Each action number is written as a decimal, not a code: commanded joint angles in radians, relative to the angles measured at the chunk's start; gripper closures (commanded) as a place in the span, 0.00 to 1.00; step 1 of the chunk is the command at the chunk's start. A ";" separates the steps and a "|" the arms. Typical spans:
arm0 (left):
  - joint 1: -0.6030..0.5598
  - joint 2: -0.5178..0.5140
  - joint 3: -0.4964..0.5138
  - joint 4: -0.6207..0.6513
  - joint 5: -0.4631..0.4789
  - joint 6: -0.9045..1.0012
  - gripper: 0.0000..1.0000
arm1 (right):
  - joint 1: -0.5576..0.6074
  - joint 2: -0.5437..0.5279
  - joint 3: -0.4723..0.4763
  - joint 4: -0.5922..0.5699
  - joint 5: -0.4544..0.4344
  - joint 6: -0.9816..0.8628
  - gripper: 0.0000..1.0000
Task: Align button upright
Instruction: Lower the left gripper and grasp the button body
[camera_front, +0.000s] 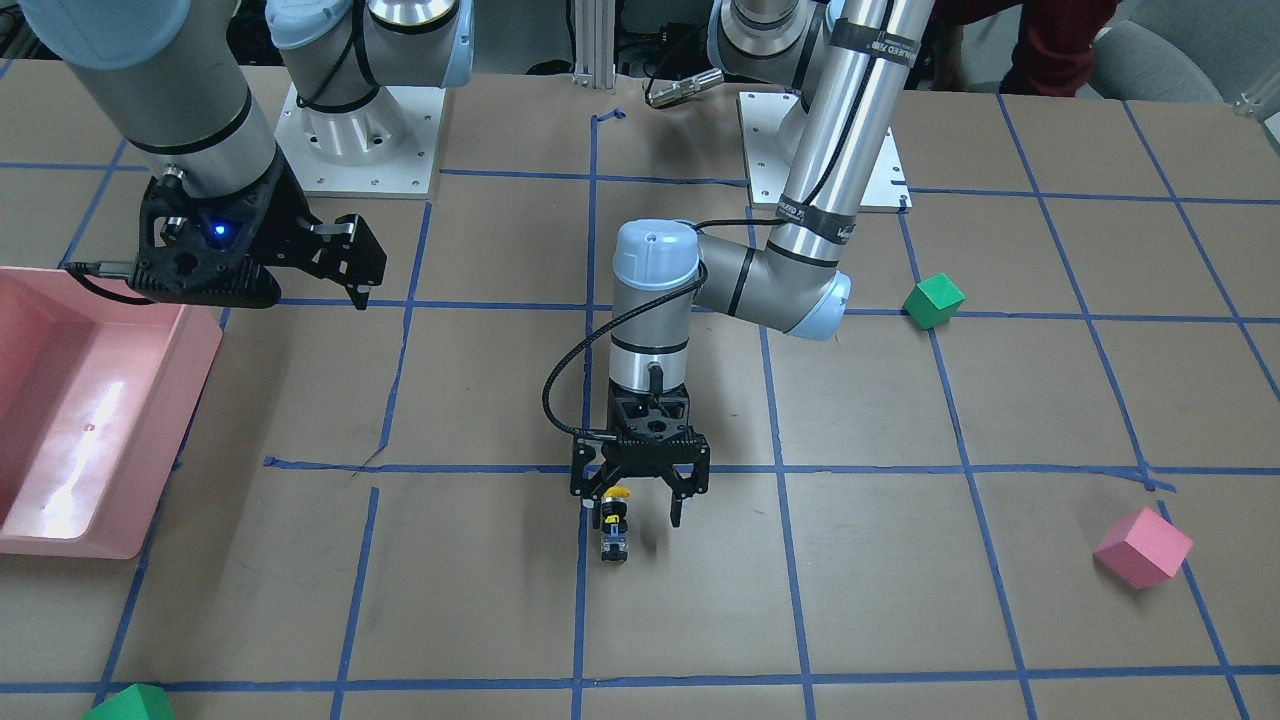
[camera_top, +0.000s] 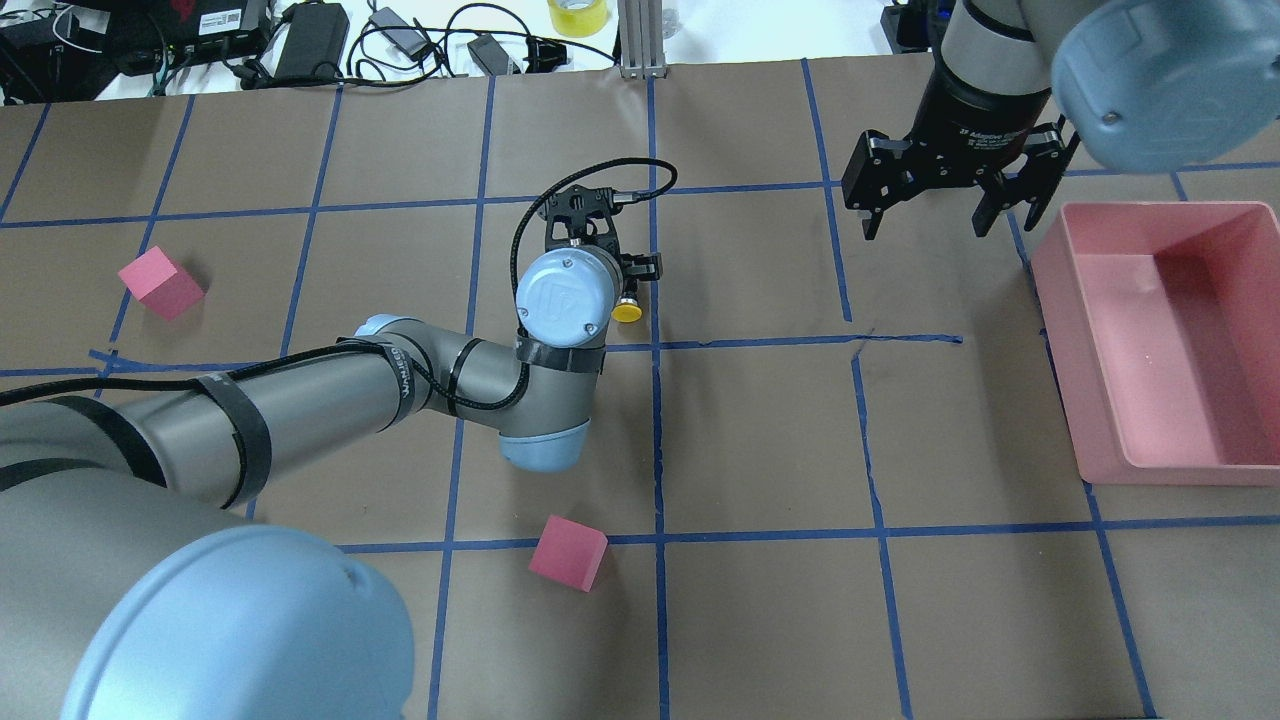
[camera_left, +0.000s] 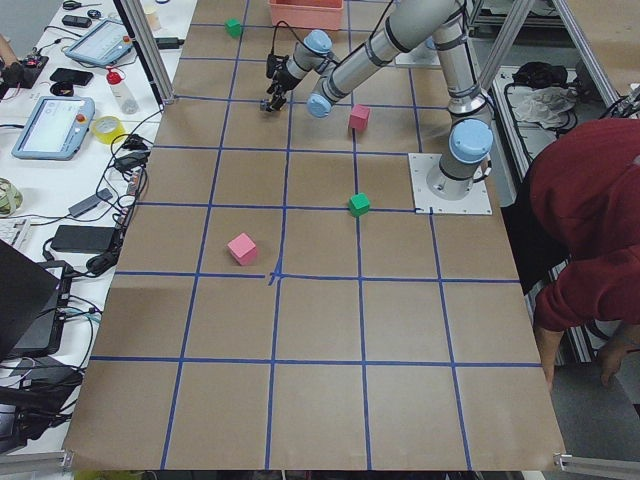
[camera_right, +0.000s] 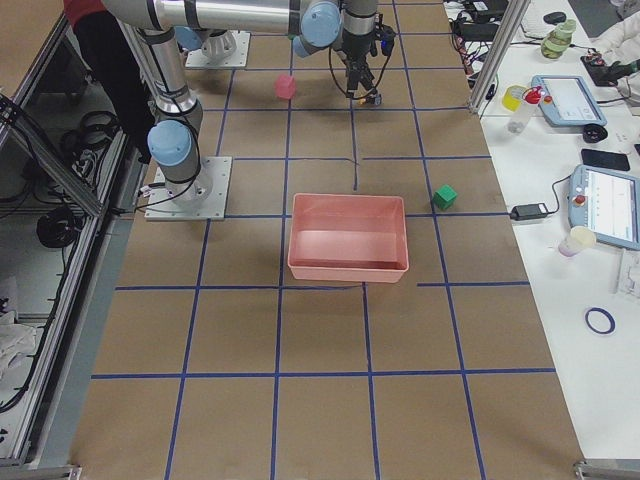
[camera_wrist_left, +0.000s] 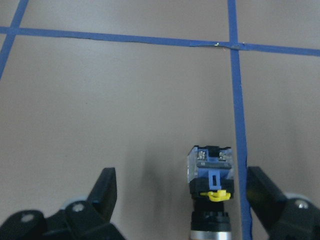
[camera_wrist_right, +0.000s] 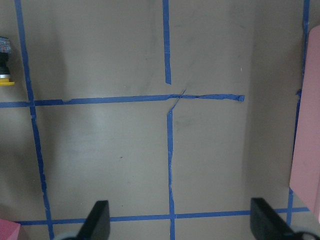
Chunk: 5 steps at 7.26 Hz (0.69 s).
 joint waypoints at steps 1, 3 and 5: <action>-0.008 -0.029 0.022 0.018 0.004 0.002 0.08 | 0.002 -0.007 0.002 0.003 -0.016 0.006 0.00; -0.010 -0.057 0.019 0.072 0.003 0.013 0.08 | 0.001 -0.007 -0.005 0.005 -0.004 -0.010 0.00; -0.010 -0.069 0.016 0.104 0.001 0.027 0.08 | 0.005 0.007 -0.010 -0.011 -0.010 -0.020 0.00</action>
